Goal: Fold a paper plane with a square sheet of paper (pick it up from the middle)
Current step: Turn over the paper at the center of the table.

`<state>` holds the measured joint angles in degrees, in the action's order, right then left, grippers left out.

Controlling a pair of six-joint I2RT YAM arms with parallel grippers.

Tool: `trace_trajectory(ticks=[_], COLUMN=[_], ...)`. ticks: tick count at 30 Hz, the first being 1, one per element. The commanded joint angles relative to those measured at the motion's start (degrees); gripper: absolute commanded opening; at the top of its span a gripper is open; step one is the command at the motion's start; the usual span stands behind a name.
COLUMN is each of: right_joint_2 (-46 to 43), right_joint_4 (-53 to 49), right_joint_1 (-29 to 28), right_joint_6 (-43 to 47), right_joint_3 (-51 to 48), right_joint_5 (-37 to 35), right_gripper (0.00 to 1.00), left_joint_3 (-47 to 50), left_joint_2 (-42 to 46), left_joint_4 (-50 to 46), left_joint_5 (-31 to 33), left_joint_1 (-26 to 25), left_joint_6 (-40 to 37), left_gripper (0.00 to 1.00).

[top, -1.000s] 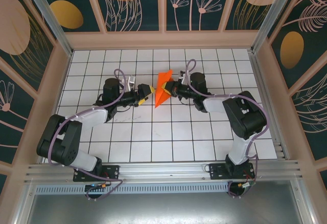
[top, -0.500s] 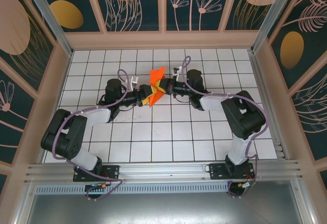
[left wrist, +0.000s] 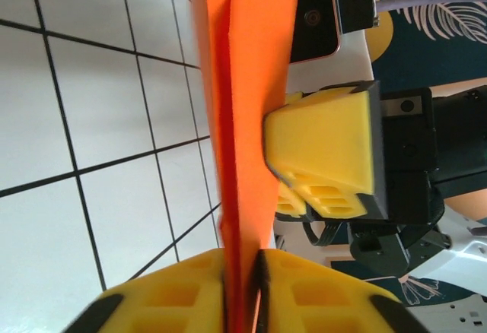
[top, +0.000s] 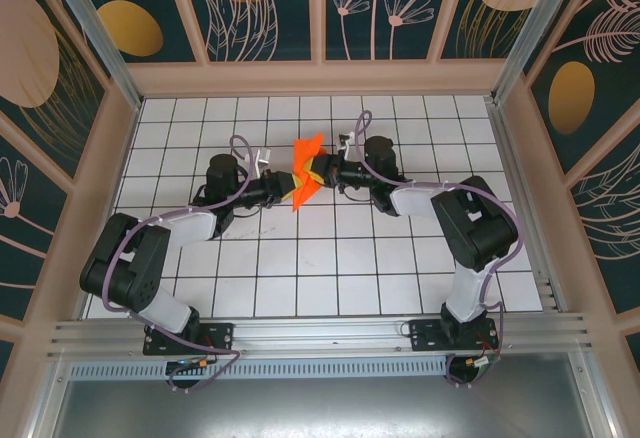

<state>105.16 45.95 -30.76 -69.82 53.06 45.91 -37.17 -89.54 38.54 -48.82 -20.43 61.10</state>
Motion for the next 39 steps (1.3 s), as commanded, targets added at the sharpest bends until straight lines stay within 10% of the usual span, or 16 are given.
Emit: trace_trajectory(ticks=[1,7,15,24,33,39], right_joint_2=[-1.2,-7.1,-13.1,-14.0,-13.9,-14.1], right_joint_4=[-6.8,-27.0,-43.5,-47.9,-49.1,-48.0], right_joint_1=[-0.3,1.5,2.1,2.1,2.2,2.2], right_joint_6=[4.9,15.2,23.6,24.8,24.3,23.1], right_joint_3=[1.7,2.7,4.0,4.2,4.0,2.8], right_joint_5=[-1.0,-12.1,-29.5,-36.1,-37.9,-37.8], right_gripper=[0.25,0.47,0.57,0.63,0.63,0.63], left_joint_3=[-1.9,-7.2,-17.7,-26.0,-31.0,-30.2], left_joint_2=[0.9,2.9,6.1,-1.0,-14.6,-13.0], left_joint_4=[-5.1,-25.6,-56.8,-70.6,-71.8,-63.2], left_joint_5=[1.7,10.5,45.7,74.2,80.6,64.2], left_joint_1=[-0.2,-0.3,-1.2,-6.2,-12.0,-12.8], left_joint_6=[-4.8,-18.0,-31.2,-33.5,-31.5,-31.6], left_gripper=[0.14,0.07,0.06,0.05,0.09,0.54])
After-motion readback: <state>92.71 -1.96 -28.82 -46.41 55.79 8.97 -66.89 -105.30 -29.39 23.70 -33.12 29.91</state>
